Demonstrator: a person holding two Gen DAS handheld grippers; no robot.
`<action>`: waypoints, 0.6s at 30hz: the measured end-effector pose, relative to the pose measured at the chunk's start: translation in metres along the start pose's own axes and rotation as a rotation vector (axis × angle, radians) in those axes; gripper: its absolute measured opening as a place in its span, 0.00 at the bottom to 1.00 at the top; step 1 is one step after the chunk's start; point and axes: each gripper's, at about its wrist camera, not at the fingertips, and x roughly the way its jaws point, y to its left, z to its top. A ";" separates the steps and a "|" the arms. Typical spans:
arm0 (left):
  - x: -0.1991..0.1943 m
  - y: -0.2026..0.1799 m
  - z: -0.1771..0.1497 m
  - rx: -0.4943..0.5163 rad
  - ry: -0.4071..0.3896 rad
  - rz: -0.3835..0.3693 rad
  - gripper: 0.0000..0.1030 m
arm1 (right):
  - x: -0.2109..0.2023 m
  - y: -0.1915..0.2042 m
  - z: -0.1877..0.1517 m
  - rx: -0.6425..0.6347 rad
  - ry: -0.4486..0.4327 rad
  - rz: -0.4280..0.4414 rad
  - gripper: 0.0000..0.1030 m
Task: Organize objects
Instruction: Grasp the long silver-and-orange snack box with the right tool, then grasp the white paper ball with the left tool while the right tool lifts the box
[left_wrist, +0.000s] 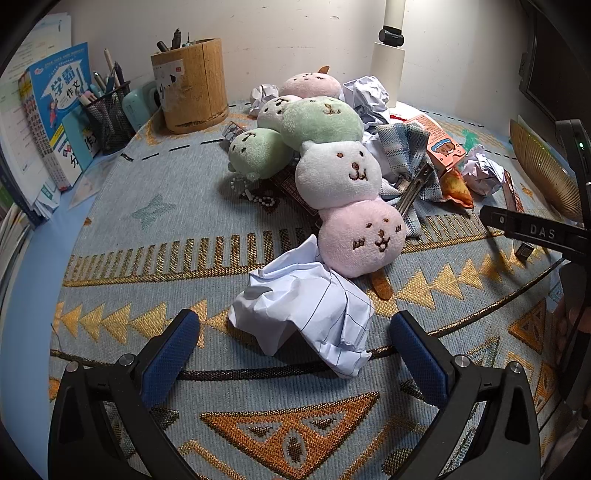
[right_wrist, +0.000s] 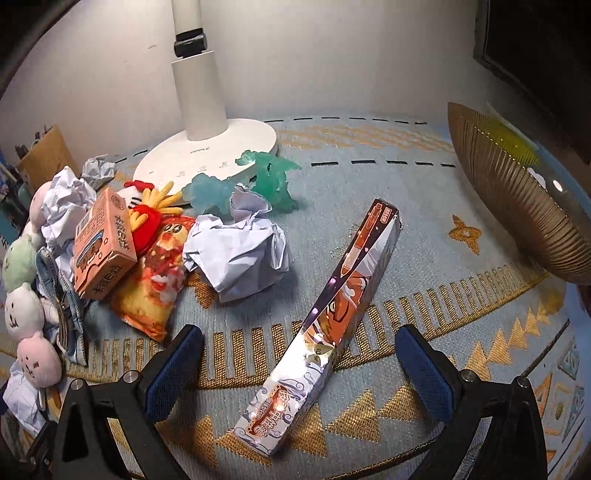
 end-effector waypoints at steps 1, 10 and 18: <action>0.000 0.000 0.000 0.000 0.000 0.000 1.00 | -0.002 -0.002 -0.002 -0.042 0.000 0.024 1.00; 0.003 -0.002 0.004 -0.055 -0.001 0.046 1.00 | -0.012 -0.063 -0.020 0.012 -0.005 -0.029 1.00; -0.007 -0.001 0.006 -0.114 -0.071 0.067 0.53 | -0.004 -0.053 -0.007 0.050 -0.029 -0.031 0.90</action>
